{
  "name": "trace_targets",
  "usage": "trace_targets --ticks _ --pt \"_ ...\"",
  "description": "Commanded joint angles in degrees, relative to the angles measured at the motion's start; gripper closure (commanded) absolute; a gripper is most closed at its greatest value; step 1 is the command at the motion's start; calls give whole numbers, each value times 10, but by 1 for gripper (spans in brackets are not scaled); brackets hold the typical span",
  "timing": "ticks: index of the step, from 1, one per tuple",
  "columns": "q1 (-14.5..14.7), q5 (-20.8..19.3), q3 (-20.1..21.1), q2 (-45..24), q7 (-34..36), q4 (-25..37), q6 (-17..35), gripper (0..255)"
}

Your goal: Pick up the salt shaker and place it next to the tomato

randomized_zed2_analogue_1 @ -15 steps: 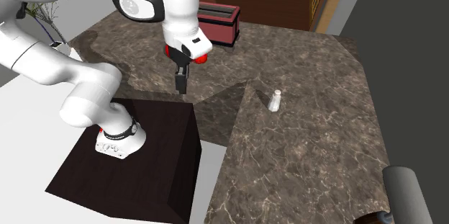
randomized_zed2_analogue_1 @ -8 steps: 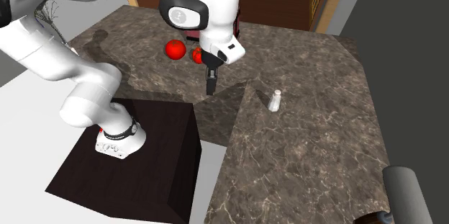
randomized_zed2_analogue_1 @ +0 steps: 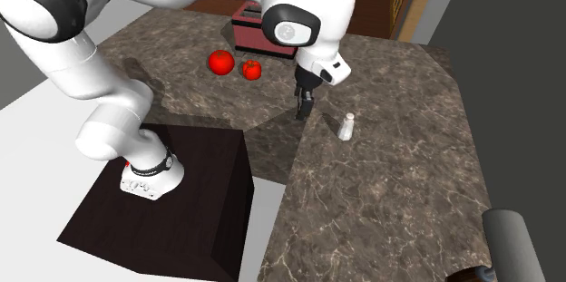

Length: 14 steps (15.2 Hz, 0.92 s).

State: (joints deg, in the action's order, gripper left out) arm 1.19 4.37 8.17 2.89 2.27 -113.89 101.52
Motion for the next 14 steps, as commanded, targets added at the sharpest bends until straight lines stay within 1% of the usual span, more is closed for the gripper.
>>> trace_targets --ticks 1,5,9,12,14 --pt "3 -4 4 -49 9 41 4 0" --pt "11 -13 8 -148 26 142 -5 0" --pt "23 -23 9 -252 42 264 -30 0" --pt "34 -31 9 -339 52 377 -61 0" --pt "44 -36 8 -405 58 469 -91 0"
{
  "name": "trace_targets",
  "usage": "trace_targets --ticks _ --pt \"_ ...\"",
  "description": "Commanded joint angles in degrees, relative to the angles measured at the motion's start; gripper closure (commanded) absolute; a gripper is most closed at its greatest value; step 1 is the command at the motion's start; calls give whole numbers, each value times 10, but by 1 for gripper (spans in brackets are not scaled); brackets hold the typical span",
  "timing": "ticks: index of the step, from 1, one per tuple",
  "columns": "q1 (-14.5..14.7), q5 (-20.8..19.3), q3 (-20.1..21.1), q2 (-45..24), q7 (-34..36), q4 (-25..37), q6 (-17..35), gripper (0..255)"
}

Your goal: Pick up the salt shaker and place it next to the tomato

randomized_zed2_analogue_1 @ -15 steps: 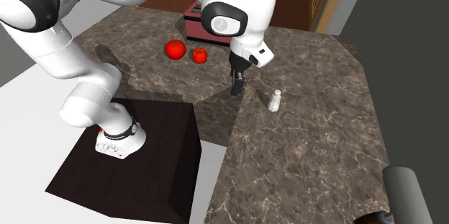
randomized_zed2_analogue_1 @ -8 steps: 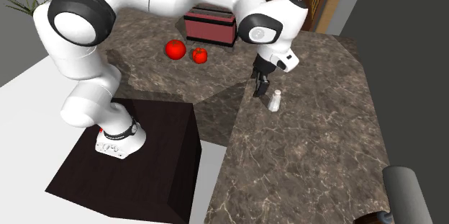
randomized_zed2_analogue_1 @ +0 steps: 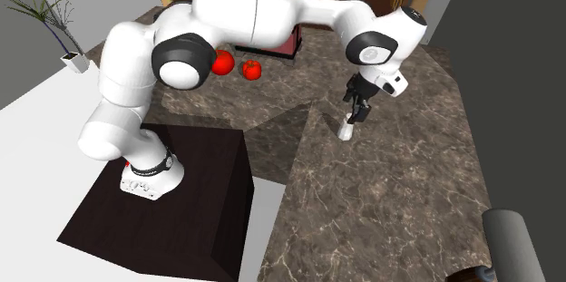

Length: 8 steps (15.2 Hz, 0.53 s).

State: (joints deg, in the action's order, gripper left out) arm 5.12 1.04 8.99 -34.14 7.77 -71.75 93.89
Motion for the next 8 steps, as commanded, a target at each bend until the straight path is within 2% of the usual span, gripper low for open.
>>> trace_targets --ticks 1,8 --pt "6 -3 -1 -46 4 65 -21 0" --pt "5 -2 -1 -34 3 -13 45 0"
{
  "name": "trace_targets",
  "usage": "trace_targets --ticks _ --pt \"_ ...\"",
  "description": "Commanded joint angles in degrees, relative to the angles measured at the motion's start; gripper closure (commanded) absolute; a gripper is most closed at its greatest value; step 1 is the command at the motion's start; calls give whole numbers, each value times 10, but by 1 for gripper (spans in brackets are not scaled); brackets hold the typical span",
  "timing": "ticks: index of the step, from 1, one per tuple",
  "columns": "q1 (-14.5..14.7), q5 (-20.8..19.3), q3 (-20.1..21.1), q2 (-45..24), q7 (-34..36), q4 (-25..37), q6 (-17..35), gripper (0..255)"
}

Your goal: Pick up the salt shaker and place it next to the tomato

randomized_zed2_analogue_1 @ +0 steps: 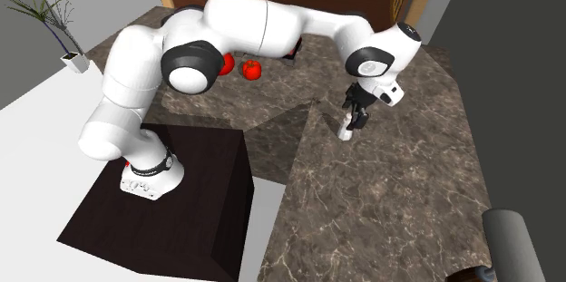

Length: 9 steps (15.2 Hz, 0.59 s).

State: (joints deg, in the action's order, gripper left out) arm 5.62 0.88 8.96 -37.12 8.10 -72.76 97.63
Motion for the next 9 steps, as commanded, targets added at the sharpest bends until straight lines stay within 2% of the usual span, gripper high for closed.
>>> trace_targets --ticks 1,8,9 --pt "0 0 0 -4 -1 -3 8 0" --pt "0 0 0 -4 -1 -3 8 0" --pt "0 0 0 -4 -1 -3 8 255"
